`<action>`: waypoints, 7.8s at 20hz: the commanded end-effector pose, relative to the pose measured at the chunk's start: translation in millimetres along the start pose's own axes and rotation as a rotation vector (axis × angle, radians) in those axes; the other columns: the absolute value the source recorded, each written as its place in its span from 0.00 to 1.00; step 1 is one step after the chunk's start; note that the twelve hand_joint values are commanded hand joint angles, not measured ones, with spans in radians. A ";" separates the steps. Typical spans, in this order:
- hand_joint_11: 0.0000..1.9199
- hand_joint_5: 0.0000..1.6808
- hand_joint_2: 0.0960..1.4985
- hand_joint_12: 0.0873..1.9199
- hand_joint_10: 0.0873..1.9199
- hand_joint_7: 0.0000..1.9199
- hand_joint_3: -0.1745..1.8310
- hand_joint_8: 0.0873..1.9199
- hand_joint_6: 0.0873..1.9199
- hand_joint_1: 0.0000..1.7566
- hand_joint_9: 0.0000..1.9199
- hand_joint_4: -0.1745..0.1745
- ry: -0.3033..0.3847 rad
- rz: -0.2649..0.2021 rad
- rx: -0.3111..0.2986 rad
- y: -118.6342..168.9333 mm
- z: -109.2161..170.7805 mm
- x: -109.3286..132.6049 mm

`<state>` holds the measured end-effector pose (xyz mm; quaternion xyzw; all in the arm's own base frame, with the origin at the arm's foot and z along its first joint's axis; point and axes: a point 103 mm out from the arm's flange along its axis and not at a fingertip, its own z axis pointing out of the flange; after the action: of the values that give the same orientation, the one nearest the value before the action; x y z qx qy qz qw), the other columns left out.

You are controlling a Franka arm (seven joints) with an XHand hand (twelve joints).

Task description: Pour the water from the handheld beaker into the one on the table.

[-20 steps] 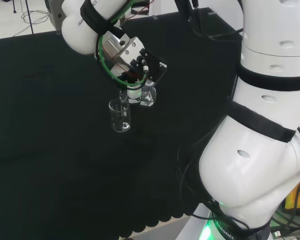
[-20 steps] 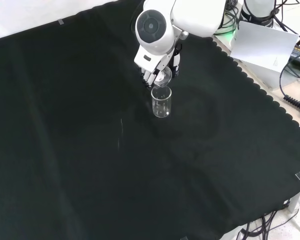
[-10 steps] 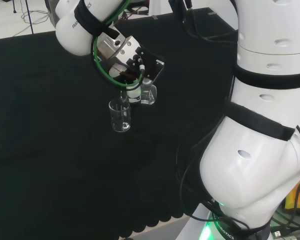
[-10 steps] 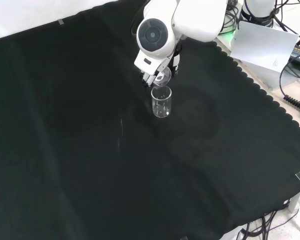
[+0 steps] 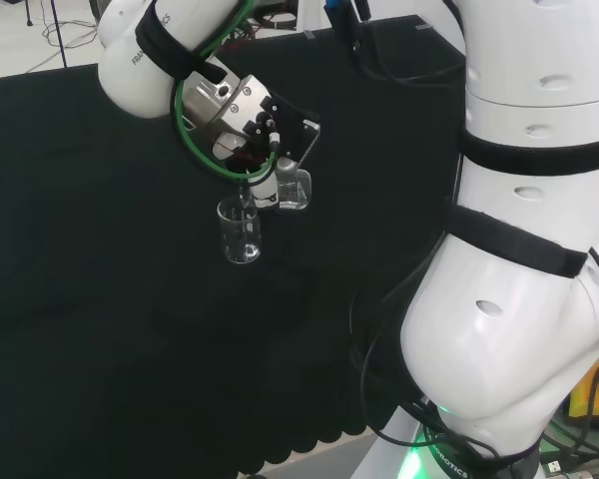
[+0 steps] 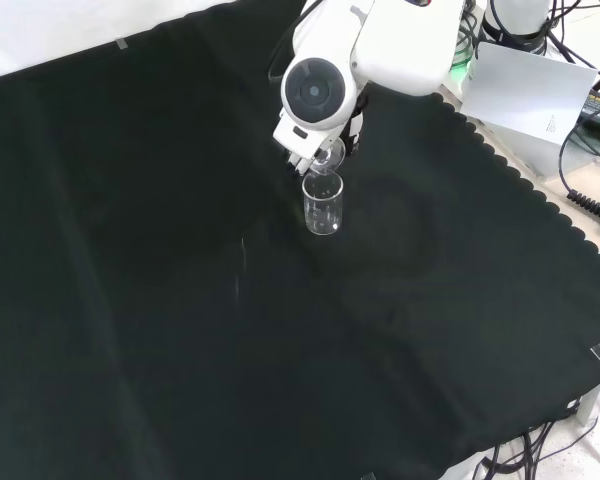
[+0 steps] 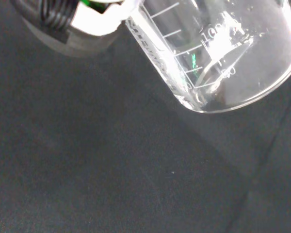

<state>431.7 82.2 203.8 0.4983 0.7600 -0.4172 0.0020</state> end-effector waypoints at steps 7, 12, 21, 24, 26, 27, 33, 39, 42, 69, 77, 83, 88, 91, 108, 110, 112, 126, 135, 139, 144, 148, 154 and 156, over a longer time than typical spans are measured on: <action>0.72 0.80 0.66 0.29 0.00 0.67 0.00 0.27 0.15 0.81 0.81 0.00 -0.051 0.022 0.022 -1.1 -7.2 0.9; 0.72 0.80 0.66 0.29 0.00 0.67 0.00 0.26 0.15 0.81 0.81 0.00 -0.061 0.027 0.039 -1.2 -7.5 0.4; 0.72 0.80 0.66 0.29 0.00 0.67 0.00 0.27 0.15 0.81 0.81 0.00 -0.088 0.031 0.065 -1.9 -15.7 8.2; 0.72 0.80 0.66 0.29 0.00 0.67 0.00 0.27 0.15 0.81 0.81 0.00 -0.096 0.035 0.072 -1.4 -16.2 8.9; 0.72 0.80 0.66 0.29 0.00 0.67 0.00 0.27 0.15 0.81 0.81 0.00 -0.102 0.038 0.081 -0.8 -16.5 9.6; 0.72 0.80 0.66 0.29 0.00 0.67 0.00 0.27 0.15 0.81 0.81 0.00 -0.104 0.038 0.086 -0.6 -16.5 9.9; 0.72 0.81 0.66 0.29 0.00 0.70 0.00 0.22 0.14 0.79 0.84 0.00 -0.115 0.042 0.101 0.1 -17.8 10.7; 0.73 0.86 0.66 0.28 0.00 0.78 0.00 0.03 0.06 0.75 0.89 0.00 -0.129 0.051 0.105 -0.2 -18.6 10.8; 0.73 0.86 0.66 0.28 0.00 0.78 0.00 0.03 0.05 0.75 0.89 0.00 -0.128 0.061 0.098 -1.1 -18.9 11.1; 0.74 0.86 0.66 0.27 0.00 0.77 0.00 0.05 0.05 0.75 0.89 0.00 -0.210 0.091 0.144 0.7 -29.4 18.2; 0.74 0.86 0.66 0.27 0.00 0.78 0.00 0.04 0.05 0.75 0.89 0.00 -0.223 0.100 0.153 -0.2 -31.7 18.5; 0.74 0.86 0.66 0.27 0.00 0.78 0.00 0.04 0.05 0.75 0.89 0.00 -0.226 0.104 0.169 0.1 -29.7 15.8; 0.74 0.86 0.66 0.27 0.00 0.78 0.00 0.03 0.05 0.75 0.89 0.00 -0.235 0.108 0.179 -0.3 -34.2 20.0; 0.74 0.86 0.66 0.27 0.00 0.78 0.00 0.03 0.04 0.75 0.89 0.00 -0.233 0.109 0.177 -0.3 -34.3 19.8; 0.73 0.82 0.66 0.28 0.00 0.70 0.00 0.21 0.13 0.79 0.84 0.00 -0.226 0.104 0.165 -1.3 -35.7 19.1; 0.74 0.84 0.66 0.27 0.00 0.75 0.00 0.10 0.08 0.76 0.88 0.00 -0.214 0.097 0.159 -1.3 -35.2 19.5; 0.74 0.86 0.66 0.27 0.00 0.78 0.00 0.05 0.06 0.75 0.89 0.00 -0.200 0.089 0.139 -1.4 -34.0 19.8; 0.74 0.86 0.66 0.27 0.00 0.79 0.00 0.02 0.04 0.75 0.90 0.00 -0.095 0.060 0.060 -3.8 -25.0 12.6; 0.74 0.87 0.66 0.27 0.00 0.79 0.00 0.02 0.04 0.75 0.90 0.00 0.020 0.041 -0.084 -9.7 -18.7 -3.6; 0.74 0.87 0.66 0.27 0.00 0.79 0.00 0.01 0.04 0.75 0.90 0.00 0.095 0.007 -0.157 -9.5 -15.4 -13.0; 0.74 0.87 0.66 0.27 0.00 0.79 0.00 0.01 0.04 0.75 0.90 0.00 0.178 -0.031 -0.251 -8.0 -12.9 -26.5; 0.74 0.87 0.66 0.27 0.00 0.79 0.00 0.01 0.04 0.75 0.89 0.00 0.232 -0.043 -0.304 -5.4 -11.0 -36.4; 0.74 0.87 0.66 0.27 0.00 0.79 0.00 0.01 0.03 0.75 0.89 0.00 0.293 -0.052 -0.380 -0.1 -7.2 -51.4; 0.74 0.86 0.66 0.27 0.00 0.82 0.00 0.00 0.03 0.75 0.89 0.19 0.323 -0.060 -0.413 1.8 -6.2 -56.2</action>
<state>458.7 57.1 229.5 0.5185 0.8291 -0.2082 -0.0201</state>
